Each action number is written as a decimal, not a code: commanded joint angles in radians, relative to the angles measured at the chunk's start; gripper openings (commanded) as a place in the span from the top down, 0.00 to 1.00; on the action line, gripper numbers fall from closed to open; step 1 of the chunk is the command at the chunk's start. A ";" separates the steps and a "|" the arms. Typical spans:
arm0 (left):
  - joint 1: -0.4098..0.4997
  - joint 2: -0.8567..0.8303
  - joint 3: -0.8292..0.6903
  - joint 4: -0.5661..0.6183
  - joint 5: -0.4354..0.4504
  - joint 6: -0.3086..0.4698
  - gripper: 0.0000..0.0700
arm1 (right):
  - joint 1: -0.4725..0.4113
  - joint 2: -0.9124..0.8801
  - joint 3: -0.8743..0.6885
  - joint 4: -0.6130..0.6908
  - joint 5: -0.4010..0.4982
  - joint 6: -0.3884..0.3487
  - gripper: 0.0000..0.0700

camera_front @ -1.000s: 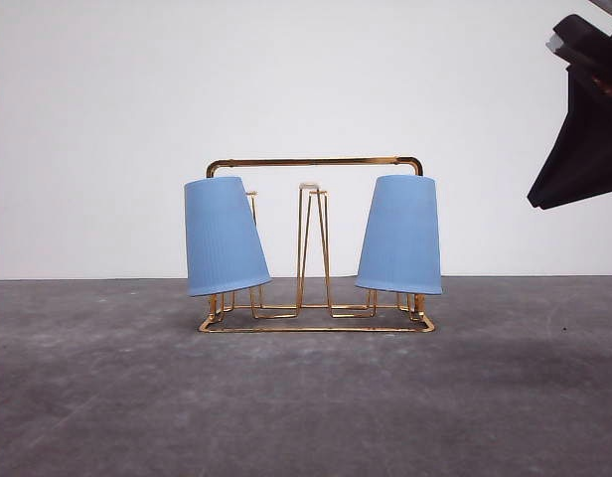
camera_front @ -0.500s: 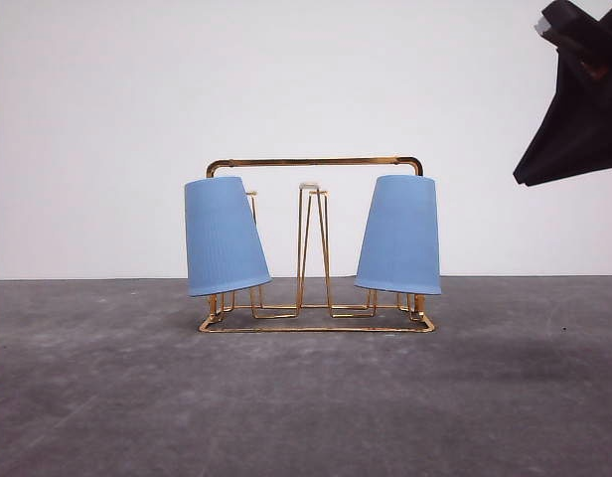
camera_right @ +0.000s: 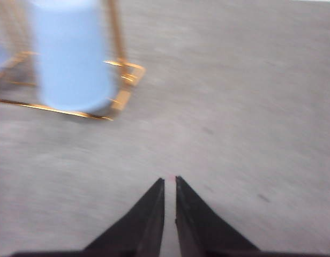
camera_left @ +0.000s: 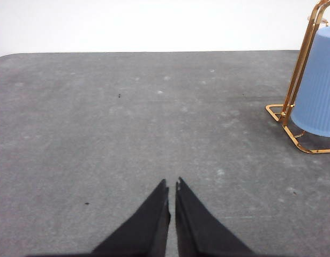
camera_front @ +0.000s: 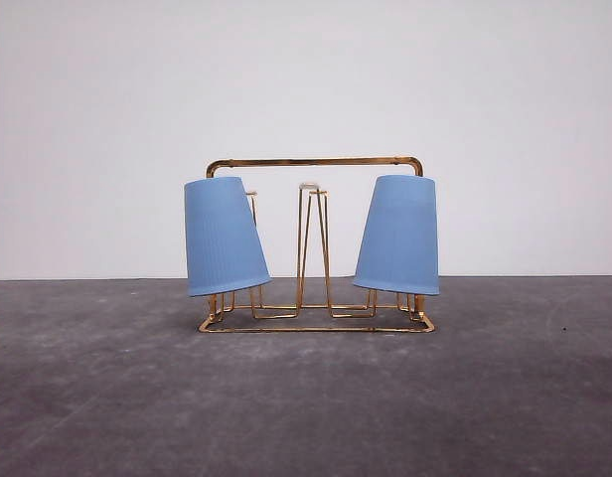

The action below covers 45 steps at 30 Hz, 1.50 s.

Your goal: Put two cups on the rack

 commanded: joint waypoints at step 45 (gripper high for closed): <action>0.000 0.000 -0.014 -0.003 0.000 0.003 1.00 | -0.123 -0.399 -0.188 0.008 0.047 0.035 0.95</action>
